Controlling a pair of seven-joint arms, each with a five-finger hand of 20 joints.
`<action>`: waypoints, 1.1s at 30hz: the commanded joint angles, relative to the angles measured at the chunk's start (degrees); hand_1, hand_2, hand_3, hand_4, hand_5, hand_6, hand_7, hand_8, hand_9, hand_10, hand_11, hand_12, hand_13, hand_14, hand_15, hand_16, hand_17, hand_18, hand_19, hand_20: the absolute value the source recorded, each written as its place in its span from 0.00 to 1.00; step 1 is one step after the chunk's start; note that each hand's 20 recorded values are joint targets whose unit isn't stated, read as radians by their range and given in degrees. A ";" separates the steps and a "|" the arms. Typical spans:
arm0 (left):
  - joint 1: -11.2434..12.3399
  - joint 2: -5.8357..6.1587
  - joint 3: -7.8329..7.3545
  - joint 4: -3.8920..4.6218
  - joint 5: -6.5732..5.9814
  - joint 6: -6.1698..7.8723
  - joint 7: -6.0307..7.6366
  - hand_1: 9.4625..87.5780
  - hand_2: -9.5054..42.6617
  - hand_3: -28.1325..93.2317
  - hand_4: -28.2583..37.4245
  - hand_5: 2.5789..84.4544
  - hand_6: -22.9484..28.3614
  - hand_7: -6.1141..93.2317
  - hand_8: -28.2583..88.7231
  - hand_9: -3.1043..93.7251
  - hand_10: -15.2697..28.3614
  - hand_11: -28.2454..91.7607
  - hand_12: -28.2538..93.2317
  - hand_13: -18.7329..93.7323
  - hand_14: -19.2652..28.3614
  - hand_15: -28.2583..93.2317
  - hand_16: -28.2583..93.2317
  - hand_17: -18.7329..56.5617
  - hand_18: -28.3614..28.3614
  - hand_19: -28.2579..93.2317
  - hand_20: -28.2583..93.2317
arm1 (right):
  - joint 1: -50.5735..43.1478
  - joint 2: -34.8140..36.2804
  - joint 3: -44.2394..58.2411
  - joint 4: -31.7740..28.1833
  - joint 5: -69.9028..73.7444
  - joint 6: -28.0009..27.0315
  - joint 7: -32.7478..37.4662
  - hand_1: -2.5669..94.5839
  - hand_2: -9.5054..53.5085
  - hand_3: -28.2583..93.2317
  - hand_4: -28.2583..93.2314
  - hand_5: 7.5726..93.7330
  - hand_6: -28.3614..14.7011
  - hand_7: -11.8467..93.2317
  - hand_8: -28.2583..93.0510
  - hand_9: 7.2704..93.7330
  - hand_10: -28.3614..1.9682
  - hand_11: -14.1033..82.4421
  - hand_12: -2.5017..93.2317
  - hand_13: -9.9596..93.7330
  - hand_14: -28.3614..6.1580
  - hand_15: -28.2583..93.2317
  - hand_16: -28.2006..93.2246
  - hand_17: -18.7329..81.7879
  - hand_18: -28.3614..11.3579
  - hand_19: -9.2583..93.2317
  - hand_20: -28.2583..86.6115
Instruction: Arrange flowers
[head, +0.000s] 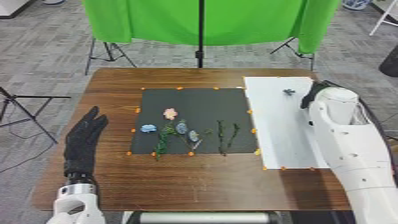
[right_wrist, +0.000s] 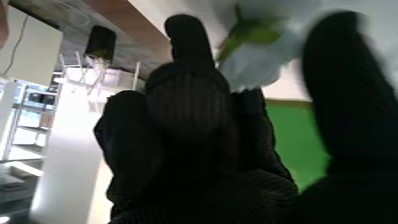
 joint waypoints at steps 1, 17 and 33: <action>1.05 -0.46 0.36 0.33 0.00 -0.69 -0.49 0.18 0.05 0.80 0.13 0.50 0.52 0.14 0.20 0.47 0.64 0.36 0.33 0.47 0.71 0.31 0.25 0.33 0.67 0.25 0.38 | -8.14 -0.12 0.44 0.08 2.47 14.37 -0.02 0.66 0.00 0.59 0.15 0.70 0.64 0.27 0.30 0.90 0.57 0.28 0.38 0.95 0.74 0.72 0.51 0.84 0.49 1.00 0.65; 0.85 -0.31 0.45 0.28 0.31 -0.54 -0.59 0.18 0.05 0.80 0.13 0.50 0.52 0.14 0.20 0.47 0.64 0.36 0.33 0.47 0.71 0.31 0.25 0.33 0.67 0.25 0.38 | -1.89 9.52 -11.70 -21.73 26.75 23.82 -0.89 0.78 0.00 0.54 0.18 0.83 0.58 0.32 0.36 0.98 0.61 0.31 0.43 1.00 0.80 0.71 0.52 0.88 0.55 1.00 0.64; 0.41 -0.63 0.53 0.52 0.37 -1.01 -0.52 0.18 0.06 0.80 0.13 0.50 0.52 0.14 0.20 0.47 0.64 0.36 0.33 0.47 0.71 0.31 0.25 0.33 0.67 0.25 0.38 | -0.12 5.68 -28.69 -23.79 31.00 13.67 -7.28 0.75 0.00 0.57 0.18 0.82 0.59 0.33 0.36 0.97 0.63 0.33 0.44 1.00 0.81 0.70 0.53 0.88 0.55 1.00 0.65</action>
